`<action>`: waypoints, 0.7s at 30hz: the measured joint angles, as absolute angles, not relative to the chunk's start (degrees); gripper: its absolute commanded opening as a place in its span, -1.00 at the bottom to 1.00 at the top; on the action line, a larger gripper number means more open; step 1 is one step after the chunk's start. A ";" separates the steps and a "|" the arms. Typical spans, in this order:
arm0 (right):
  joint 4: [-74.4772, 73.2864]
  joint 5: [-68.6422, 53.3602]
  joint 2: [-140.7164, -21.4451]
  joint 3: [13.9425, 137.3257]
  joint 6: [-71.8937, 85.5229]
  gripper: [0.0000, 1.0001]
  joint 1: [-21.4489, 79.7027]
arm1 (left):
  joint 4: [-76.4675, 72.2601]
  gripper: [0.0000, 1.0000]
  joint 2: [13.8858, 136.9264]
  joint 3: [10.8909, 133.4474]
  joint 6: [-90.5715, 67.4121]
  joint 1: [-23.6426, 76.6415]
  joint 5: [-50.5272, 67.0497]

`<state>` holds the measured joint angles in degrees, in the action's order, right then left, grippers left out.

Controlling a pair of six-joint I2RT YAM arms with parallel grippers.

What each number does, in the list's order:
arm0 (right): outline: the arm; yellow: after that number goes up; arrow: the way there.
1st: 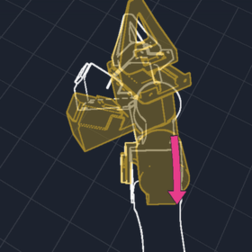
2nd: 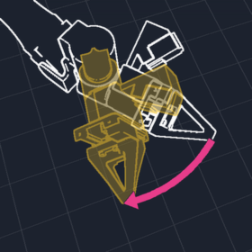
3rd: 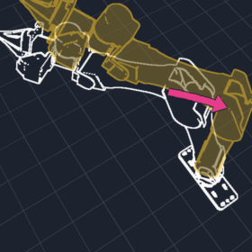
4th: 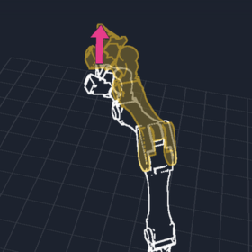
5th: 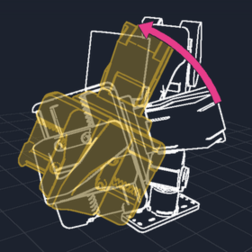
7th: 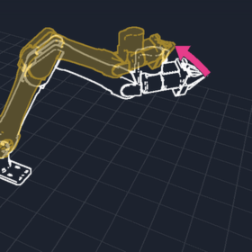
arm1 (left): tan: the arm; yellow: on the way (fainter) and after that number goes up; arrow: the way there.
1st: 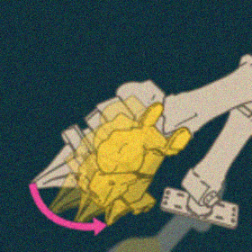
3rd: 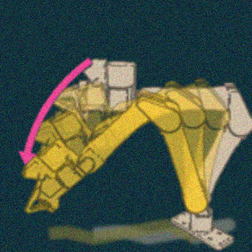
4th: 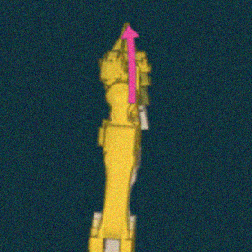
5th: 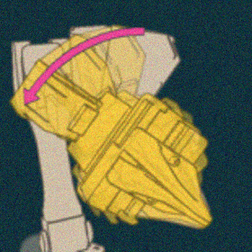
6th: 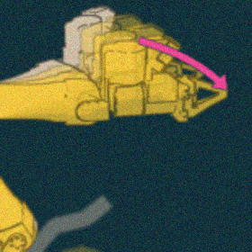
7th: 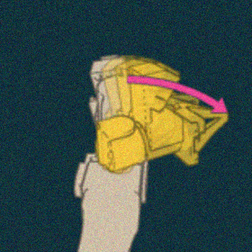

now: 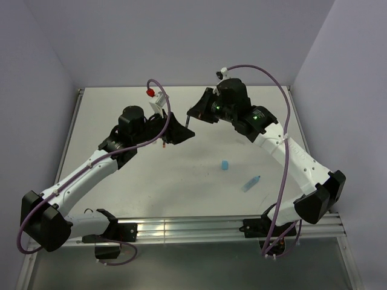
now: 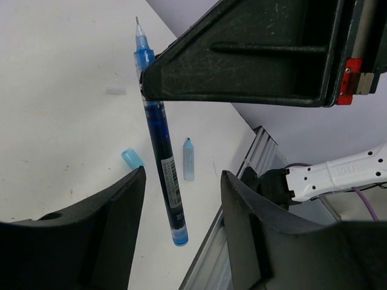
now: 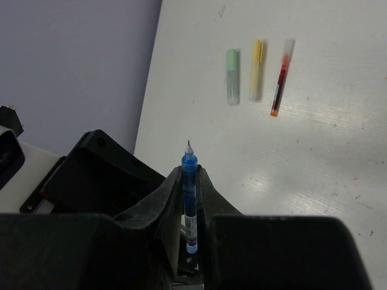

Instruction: Insert the pens into the pen caps

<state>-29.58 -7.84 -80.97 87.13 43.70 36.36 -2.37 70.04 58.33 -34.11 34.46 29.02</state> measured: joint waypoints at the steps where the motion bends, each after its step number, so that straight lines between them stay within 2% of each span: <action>1: -29.63 -7.77 -81.06 87.13 43.81 -1.00 36.62 | -2.35 0.09 70.04 58.33 -34.09 34.46 29.02; 4: -29.63 -7.62 -81.17 87.22 43.88 -1.00 37.01 | -2.35 -0.03 70.04 58.33 -34.06 34.46 29.02; 6: -29.65 -7.53 -81.30 87.55 43.88 -1.00 37.12 | -2.35 -0.20 70.04 58.33 -34.06 34.46 28.99; 10: -29.61 -7.60 -81.58 88.20 43.90 -1.00 37.19 | -1.91 -0.99 70.04 58.33 -34.09 34.41 28.18; 13: -29.52 -7.16 -81.58 88.44 43.66 -0.95 37.47 | -1.21 -0.99 70.24 58.37 -33.74 33.89 27.44; 14: -29.63 -6.98 -81.58 88.44 43.53 -0.82 37.54 | -1.08 -0.99 70.22 58.37 -33.69 33.91 27.44; 15: -29.65 -6.68 -81.58 88.44 43.38 -0.45 37.65 | -1.08 -0.99 70.24 58.37 -33.67 33.91 27.42; 17: -29.63 -6.20 -81.56 88.44 43.11 -0.13 37.91 | -0.99 -0.99 70.22 58.37 -33.58 33.93 27.33; 19: -30.13 -4.89 -81.56 88.44 42.13 0.06 38.37 | -0.89 -0.99 70.22 58.41 -33.36 34.00 27.31; 21: -31.20 -3.18 -81.38 88.44 40.73 0.10 38.39 | -0.67 -0.99 70.13 58.48 -33.04 34.00 27.16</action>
<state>-31.20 -3.18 -81.38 88.44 40.73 38.39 -0.67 70.13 58.48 -33.04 34.00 27.16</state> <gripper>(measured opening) 0.526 0.087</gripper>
